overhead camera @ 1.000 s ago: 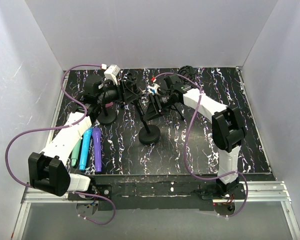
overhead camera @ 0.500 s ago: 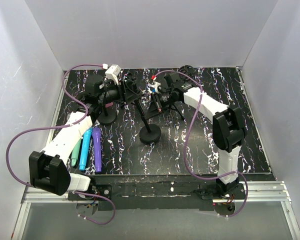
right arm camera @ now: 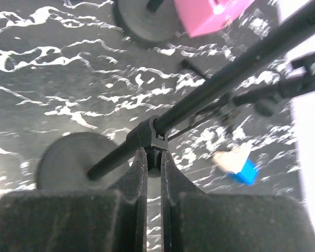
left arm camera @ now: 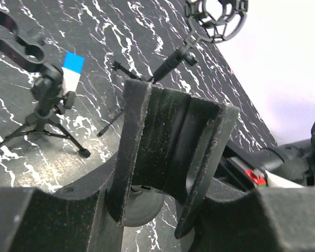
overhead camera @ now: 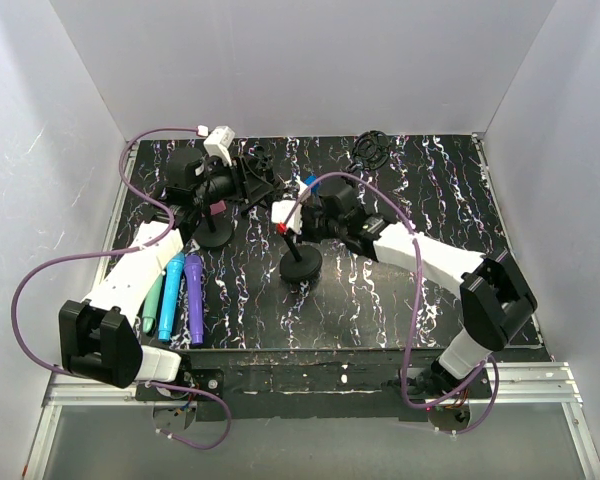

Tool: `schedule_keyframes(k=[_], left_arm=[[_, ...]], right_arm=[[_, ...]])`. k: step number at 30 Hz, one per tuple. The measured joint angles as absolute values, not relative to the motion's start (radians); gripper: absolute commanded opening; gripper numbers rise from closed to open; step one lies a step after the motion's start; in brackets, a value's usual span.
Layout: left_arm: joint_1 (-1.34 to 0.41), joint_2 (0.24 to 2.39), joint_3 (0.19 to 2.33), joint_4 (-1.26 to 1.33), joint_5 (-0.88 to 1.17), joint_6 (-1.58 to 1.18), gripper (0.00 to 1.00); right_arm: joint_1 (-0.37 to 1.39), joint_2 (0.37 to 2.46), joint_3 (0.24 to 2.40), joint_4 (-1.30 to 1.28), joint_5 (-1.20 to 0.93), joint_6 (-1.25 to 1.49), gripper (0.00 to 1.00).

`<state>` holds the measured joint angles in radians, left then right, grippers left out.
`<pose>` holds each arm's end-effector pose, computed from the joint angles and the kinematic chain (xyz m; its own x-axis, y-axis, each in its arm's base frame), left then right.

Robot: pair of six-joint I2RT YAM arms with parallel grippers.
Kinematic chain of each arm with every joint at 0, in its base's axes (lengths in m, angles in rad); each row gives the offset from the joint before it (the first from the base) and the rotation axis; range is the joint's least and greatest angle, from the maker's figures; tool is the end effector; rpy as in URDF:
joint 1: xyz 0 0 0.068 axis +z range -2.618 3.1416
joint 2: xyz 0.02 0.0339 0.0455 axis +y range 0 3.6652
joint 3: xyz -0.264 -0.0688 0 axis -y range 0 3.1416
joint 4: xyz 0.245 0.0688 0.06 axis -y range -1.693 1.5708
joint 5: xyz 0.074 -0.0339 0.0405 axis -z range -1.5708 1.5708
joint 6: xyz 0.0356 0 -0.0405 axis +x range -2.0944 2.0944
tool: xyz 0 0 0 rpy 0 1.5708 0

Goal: Remove the microphone from the stand

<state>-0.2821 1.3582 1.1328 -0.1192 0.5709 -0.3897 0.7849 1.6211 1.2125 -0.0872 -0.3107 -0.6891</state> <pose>0.2966 -0.1060 0.3402 -0.5747 -0.1662 -0.8013 0.5453 0.6523 -0.5264 0.2589 0.2740 0.2836 0.2891 -0.5670 -0.7714 -0.8802 0.1594 -0.4470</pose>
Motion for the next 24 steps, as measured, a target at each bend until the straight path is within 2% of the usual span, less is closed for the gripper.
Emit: schedule_keyframes(k=[5, 6, 7, 8, 11, 18, 24], left_arm=[[-0.271, 1.364, 1.133, -0.1, 0.529, -0.379, 0.0], [-0.271, 1.367, 1.133, -0.094, 0.525, -0.376, 0.0], [-0.271, 1.368, 1.133, -0.09, 0.524, -0.376, 0.0], [-0.271, 1.369, 1.133, -0.089, 0.524, -0.376, 0.0], [-0.273, 1.369, 1.133, -0.089, 0.531, -0.374, 0.0], [-0.284, 1.369, 1.136, -0.1, 0.568, -0.371, 0.0], [-0.299, 1.372, 1.161, -0.145, 0.646, -0.321, 0.0]], right_arm=[[0.794, 1.62, 1.047, 0.251, -0.283, -0.94, 0.01], [0.794, 1.62, 1.017, 0.307, -0.286, -0.974, 0.1], [0.794, 1.618, 0.98, 0.375, -0.291, -1.013, 0.28], [0.794, 1.617, 0.936, 0.451, -0.3, -1.058, 0.41], [0.793, 1.613, 0.849, 0.59, -0.309, -1.138, 0.59], [0.776, 1.512, 0.78, 0.619, -0.297, -1.206, 0.68], [0.758, 1.355, 0.822, 0.369, -0.245, -1.053, 0.75]])
